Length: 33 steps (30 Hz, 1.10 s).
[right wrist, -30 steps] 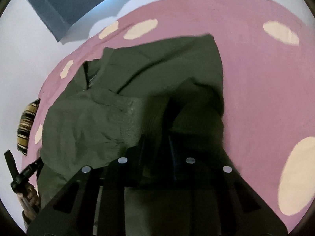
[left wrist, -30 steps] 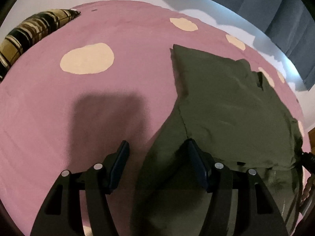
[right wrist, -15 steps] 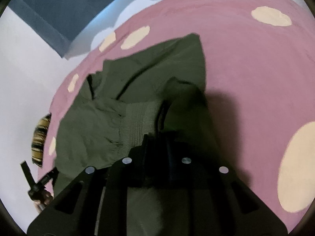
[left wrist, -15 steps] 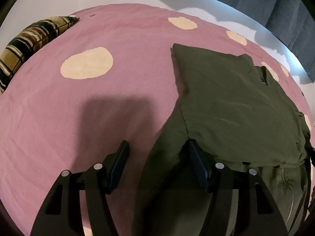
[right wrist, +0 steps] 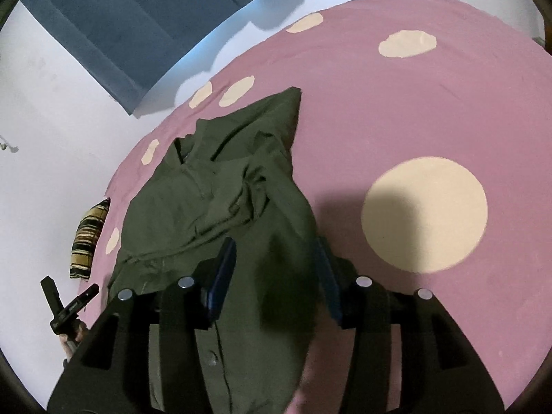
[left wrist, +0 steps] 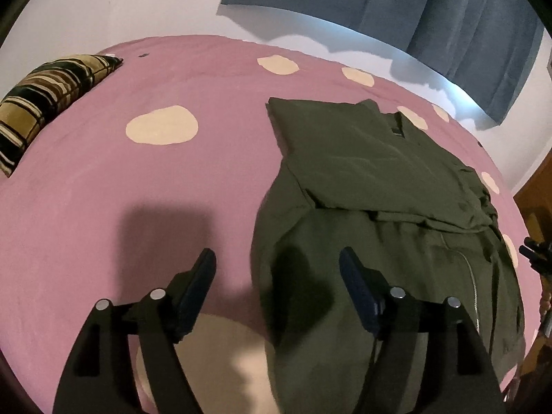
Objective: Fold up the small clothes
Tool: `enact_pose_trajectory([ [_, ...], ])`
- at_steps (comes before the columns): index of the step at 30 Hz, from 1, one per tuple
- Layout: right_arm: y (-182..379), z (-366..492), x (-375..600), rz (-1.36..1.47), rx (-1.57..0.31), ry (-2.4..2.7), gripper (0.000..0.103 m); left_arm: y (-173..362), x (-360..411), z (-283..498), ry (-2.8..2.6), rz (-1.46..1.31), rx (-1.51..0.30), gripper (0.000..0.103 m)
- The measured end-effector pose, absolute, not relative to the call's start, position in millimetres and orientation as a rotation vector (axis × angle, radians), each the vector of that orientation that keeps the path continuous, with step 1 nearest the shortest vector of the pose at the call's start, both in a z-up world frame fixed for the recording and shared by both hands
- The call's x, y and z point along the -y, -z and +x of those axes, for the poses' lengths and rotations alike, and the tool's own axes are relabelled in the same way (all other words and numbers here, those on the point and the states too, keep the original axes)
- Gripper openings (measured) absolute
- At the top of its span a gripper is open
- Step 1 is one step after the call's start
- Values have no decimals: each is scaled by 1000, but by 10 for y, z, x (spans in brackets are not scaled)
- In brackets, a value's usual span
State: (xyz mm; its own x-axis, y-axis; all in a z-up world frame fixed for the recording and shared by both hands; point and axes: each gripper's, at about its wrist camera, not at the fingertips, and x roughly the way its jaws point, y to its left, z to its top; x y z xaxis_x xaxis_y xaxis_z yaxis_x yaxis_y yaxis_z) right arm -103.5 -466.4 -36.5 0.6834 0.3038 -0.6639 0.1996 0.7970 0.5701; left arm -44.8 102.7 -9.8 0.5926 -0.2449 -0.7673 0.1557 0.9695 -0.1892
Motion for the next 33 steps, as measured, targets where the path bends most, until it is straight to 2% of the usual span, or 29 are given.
enact_pose_trajectory([
  [4,476,-871,4797,707,-816,-83,59,125,-1029,-258,255,-133,-902,76],
  [20,982,1079,5270,972,-835,-207,65,559,-692,1478,319,-272,-1047,77],
  [21,985,1152,5281,971,-837,-204,62,569,-654,1531,310,-252,-1046,77],
  [23,977,1263,5281,917,-875,-181,31,575,-546,1633,287,-193,-1049,77],
  [24,997,1313,5271,878,-916,-154,11,575,-489,1671,271,-154,-1051,75],
  [26,1057,1349,5292,863,-947,-145,6,596,-421,1723,230,-76,-1053,59],
  [31,1128,1304,5389,939,-910,-172,3,629,-370,1746,183,-14,-1034,56],
  [32,1114,1276,5390,946,-899,-171,4,615,-381,1729,185,-13,-1024,57],
  [33,1095,1226,5388,959,-897,-172,9,595,-388,1704,190,-9,-1013,57],
])
